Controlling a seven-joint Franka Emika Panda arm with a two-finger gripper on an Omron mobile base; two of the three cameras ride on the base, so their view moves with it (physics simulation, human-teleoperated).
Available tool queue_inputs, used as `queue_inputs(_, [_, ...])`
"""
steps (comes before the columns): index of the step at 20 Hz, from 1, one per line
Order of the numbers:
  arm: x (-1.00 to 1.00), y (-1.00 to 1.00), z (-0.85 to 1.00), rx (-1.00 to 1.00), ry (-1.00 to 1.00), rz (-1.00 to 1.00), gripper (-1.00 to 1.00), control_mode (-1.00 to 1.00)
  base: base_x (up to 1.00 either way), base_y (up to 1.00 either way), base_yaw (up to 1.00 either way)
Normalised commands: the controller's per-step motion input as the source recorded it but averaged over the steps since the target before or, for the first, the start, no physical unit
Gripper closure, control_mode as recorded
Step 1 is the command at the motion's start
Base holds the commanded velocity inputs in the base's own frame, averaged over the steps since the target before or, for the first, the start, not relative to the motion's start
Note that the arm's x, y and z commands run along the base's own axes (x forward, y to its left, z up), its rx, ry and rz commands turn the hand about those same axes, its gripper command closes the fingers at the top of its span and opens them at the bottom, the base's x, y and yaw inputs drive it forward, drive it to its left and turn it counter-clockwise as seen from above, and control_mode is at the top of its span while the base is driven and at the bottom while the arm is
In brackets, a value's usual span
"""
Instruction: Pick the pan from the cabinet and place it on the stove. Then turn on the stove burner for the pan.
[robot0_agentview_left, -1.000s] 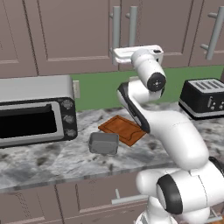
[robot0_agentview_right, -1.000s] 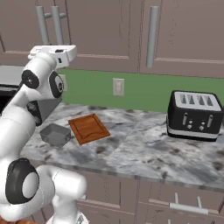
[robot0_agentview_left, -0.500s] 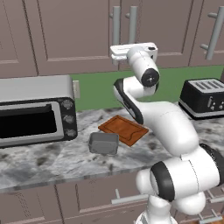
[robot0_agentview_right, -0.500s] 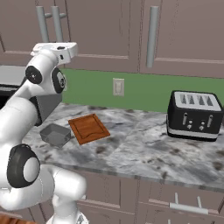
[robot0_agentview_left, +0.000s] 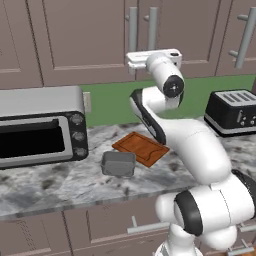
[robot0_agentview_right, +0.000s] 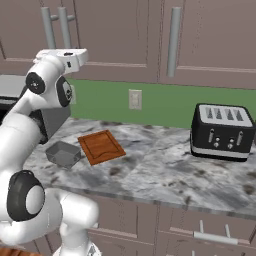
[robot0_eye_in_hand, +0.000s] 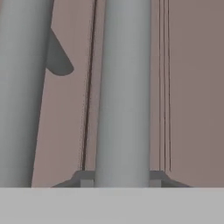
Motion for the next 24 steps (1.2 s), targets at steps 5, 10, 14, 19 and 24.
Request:
queue_inputs(5, [-0.98,-0.34,0.02,0.00,0.00,0.00,1.00,-1.00,0.00,0.00,0.00])
queue_inputs(10, [-1.00,-0.50,0.04,0.00,0.00,0.00,1.00,-1.00,0.00,0.00,0.00])
queue_inputs(14, [-1.00,-0.52,0.00,0.00,0.00,0.00,1.00,-1.00,0.00,0.00,0.00])
queue_inputs(19, [-0.98,-0.62,0.00,0.00,0.00,0.01,1.00,-1.00,0.00,0.00,0.00])
queue_inputs(24, [-0.40,-0.14,-0.08,-0.03,0.02,0.01,-1.00,-1.00,0.00,0.00,0.00])
